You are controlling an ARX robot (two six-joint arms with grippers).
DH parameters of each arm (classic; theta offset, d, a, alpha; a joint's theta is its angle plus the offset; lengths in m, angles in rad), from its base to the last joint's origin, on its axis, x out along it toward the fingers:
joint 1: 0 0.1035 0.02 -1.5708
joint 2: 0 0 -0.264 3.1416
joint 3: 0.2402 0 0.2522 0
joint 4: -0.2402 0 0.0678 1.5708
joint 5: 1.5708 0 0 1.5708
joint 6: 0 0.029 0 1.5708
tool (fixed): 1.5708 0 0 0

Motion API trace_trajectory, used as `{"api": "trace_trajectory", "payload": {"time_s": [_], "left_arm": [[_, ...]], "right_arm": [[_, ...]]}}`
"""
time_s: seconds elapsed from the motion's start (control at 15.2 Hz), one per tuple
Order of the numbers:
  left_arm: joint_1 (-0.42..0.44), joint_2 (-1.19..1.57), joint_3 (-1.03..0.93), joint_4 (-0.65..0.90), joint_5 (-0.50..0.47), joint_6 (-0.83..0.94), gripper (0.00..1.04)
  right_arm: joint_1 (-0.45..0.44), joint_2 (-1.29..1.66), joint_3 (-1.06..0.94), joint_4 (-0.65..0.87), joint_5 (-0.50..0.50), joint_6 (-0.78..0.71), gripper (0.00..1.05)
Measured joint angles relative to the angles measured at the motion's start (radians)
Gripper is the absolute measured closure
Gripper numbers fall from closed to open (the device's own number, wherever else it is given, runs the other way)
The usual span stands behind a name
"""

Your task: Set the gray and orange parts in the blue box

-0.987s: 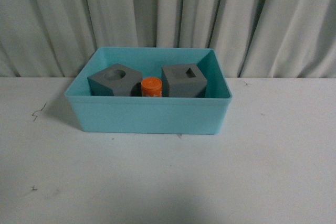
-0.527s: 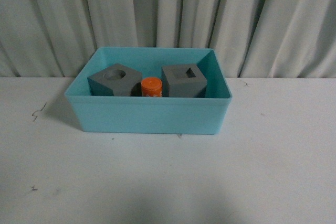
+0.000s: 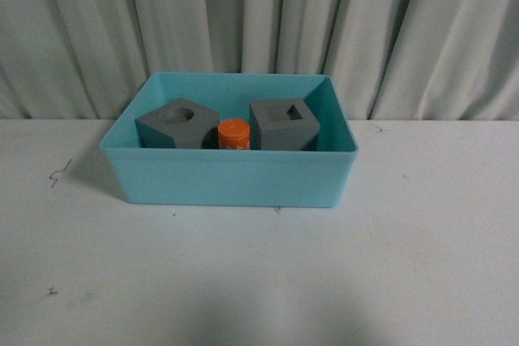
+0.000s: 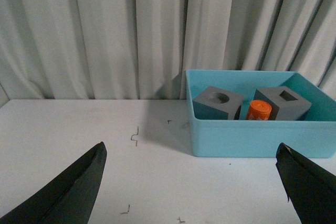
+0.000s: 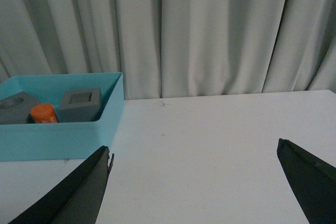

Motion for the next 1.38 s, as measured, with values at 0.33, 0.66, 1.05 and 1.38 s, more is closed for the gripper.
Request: {"api": "trace_trajectory", "payload": {"time_s": [0.33, 0.66, 1.05, 1.38], "left_arm": [[0.000, 0.000, 0.000, 0.000, 0.000, 0.000, 0.07], [0.000, 0.000, 0.000, 0.000, 0.000, 0.000, 0.07], [0.000, 0.000, 0.000, 0.000, 0.000, 0.000, 0.07], [0.000, 0.000, 0.000, 0.000, 0.000, 0.000, 0.07]], "right_arm": [[0.000, 0.000, 0.000, 0.000, 0.000, 0.000, 0.06], [0.000, 0.000, 0.000, 0.000, 0.000, 0.000, 0.06], [0.000, 0.000, 0.000, 0.000, 0.000, 0.000, 0.06], [0.000, 0.000, 0.000, 0.000, 0.000, 0.000, 0.06]]}}
